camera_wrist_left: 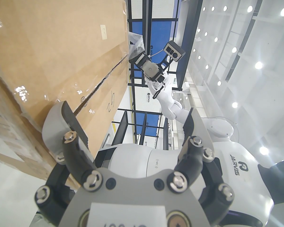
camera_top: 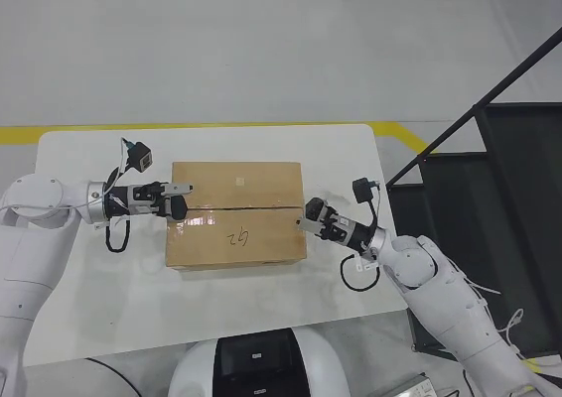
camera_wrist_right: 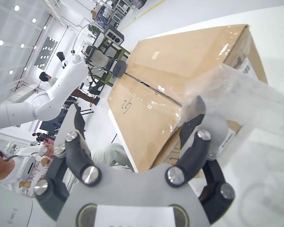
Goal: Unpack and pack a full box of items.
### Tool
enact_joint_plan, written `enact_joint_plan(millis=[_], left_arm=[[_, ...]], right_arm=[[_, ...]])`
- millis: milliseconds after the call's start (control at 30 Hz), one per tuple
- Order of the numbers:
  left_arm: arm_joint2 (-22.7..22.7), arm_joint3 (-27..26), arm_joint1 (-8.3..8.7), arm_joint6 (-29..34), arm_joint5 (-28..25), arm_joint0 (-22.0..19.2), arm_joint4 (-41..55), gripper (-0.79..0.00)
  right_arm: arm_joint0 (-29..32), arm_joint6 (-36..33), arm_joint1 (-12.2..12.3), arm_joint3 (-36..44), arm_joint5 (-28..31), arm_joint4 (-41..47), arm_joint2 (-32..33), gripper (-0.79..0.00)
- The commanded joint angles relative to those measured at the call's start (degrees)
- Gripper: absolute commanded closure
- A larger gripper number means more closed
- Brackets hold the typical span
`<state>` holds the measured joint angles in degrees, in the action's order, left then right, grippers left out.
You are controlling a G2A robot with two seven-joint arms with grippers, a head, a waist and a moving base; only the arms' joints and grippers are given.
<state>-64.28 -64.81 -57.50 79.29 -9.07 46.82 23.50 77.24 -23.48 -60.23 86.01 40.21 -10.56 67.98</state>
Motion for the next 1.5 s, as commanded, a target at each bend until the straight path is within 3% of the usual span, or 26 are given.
enact_joint_plan(millis=[0,633,1467], left_arm=[[0.0,0.0,0.0,0.0,0.0,0.0,0.0,-0.785],[0.0,0.0,0.0,0.0,0.0,0.0,0.0,-0.785],[0.0,0.0,0.0,0.0,0.0,0.0,0.0,-0.785]], right_arm=[[-0.1,-0.1,-0.1,0.7,-0.3,-1.0,-0.4,-0.785],[-5.0,-5.0,-1.0,3.4,-8.0,-7.7,-4.5,-0.785],[-4.0,0.4,-0.5,6.1,-11.7,-8.8,2.7,-0.785]])
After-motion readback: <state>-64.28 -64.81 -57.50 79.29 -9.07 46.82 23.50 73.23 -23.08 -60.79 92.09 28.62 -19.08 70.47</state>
